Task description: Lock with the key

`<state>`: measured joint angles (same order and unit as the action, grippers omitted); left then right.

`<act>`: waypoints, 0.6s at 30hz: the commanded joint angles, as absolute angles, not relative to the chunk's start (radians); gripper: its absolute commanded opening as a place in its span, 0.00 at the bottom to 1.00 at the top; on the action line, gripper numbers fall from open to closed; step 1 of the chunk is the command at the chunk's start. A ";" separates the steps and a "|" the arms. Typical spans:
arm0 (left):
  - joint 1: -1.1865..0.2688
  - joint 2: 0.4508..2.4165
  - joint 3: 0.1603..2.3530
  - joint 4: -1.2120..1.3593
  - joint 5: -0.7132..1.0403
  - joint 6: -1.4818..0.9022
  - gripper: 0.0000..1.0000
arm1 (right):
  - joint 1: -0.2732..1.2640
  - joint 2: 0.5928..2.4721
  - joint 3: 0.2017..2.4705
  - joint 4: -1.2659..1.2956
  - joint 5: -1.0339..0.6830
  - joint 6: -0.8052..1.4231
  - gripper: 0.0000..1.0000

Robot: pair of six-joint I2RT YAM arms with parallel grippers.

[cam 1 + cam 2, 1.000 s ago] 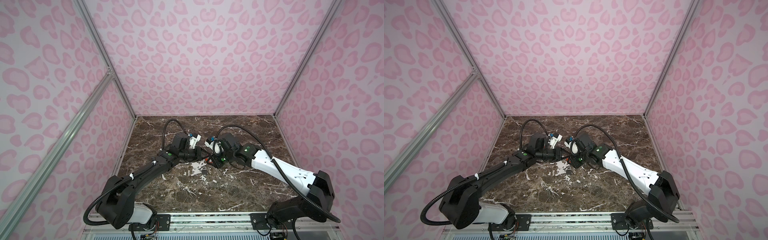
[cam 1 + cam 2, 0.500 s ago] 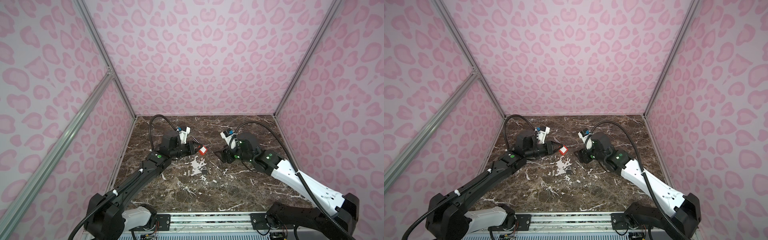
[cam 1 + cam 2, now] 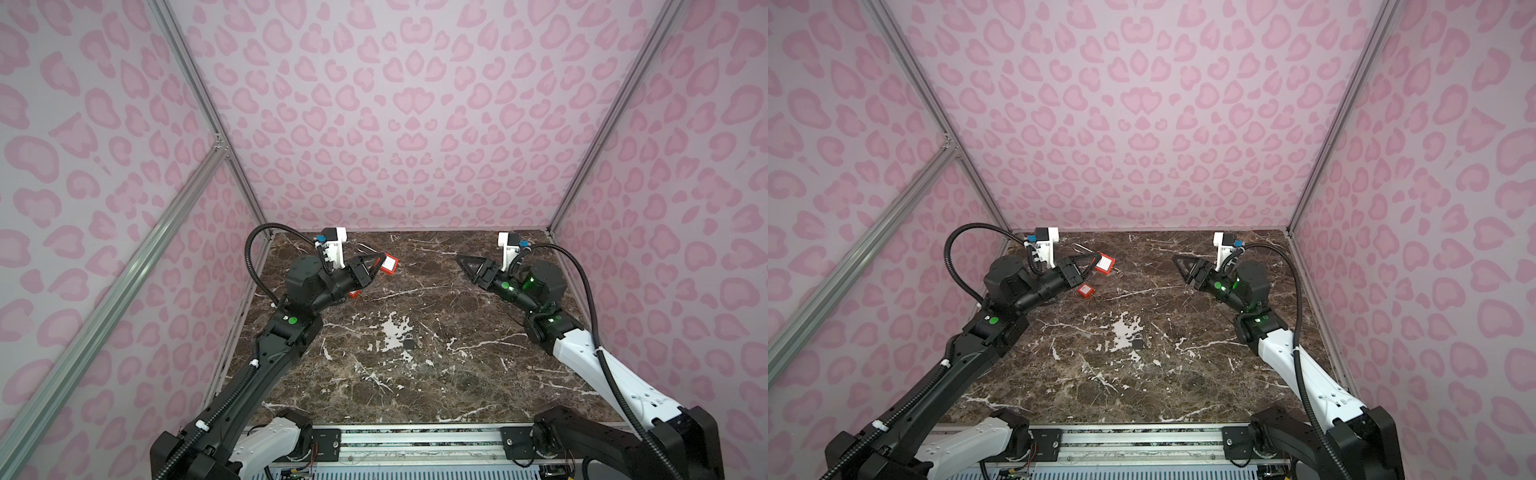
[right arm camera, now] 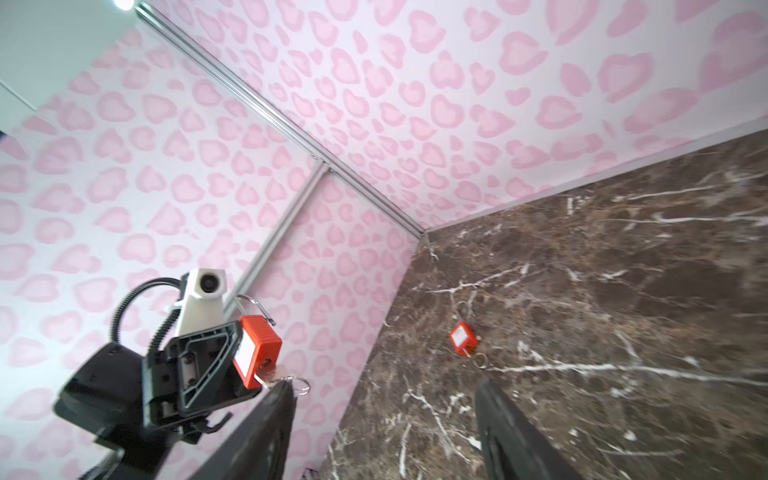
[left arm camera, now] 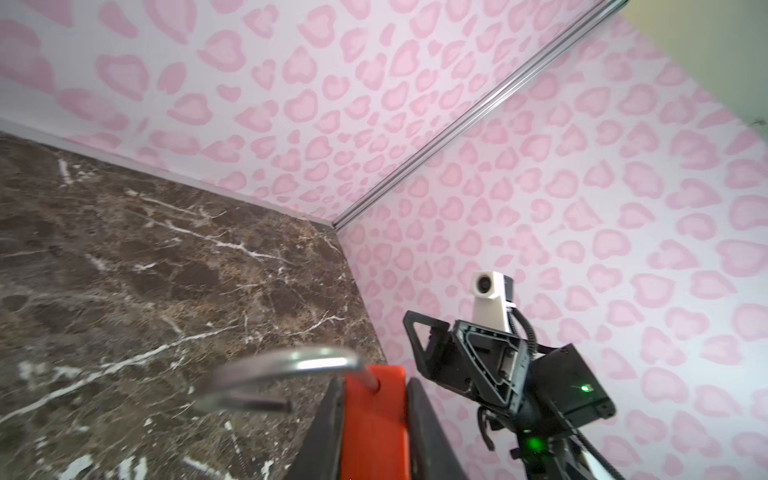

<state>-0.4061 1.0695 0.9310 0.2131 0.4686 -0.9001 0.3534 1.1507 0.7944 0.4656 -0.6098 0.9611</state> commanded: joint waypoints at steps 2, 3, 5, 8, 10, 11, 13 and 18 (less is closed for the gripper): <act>-0.404 1.061 0.912 0.484 0.525 -1.039 0.04 | 0.420 1.230 0.845 0.757 -0.684 1.138 0.70; -0.404 1.063 0.918 0.493 0.531 -1.048 0.04 | 0.443 1.254 0.870 0.765 -0.693 1.141 0.70; -0.404 1.066 0.932 0.503 0.541 -1.056 0.04 | 0.479 1.299 0.907 0.789 -0.706 1.150 0.70; -0.404 1.059 0.934 0.521 0.544 -1.060 0.04 | 0.516 1.359 0.943 0.842 -0.698 1.175 0.70; -0.404 1.058 0.933 0.529 0.551 -1.062 0.04 | 0.541 1.396 0.961 0.884 -0.683 1.191 0.70; -0.404 1.059 0.931 0.530 0.551 -1.062 0.04 | 0.555 1.420 0.975 0.913 -0.683 1.203 0.70; -0.403 1.058 0.928 0.531 0.548 -1.066 0.04 | 0.574 1.458 0.998 0.971 -0.692 1.231 0.70; -0.402 1.062 0.931 0.530 0.553 -1.063 0.04 | 0.607 1.566 1.020 1.184 -0.698 1.366 0.68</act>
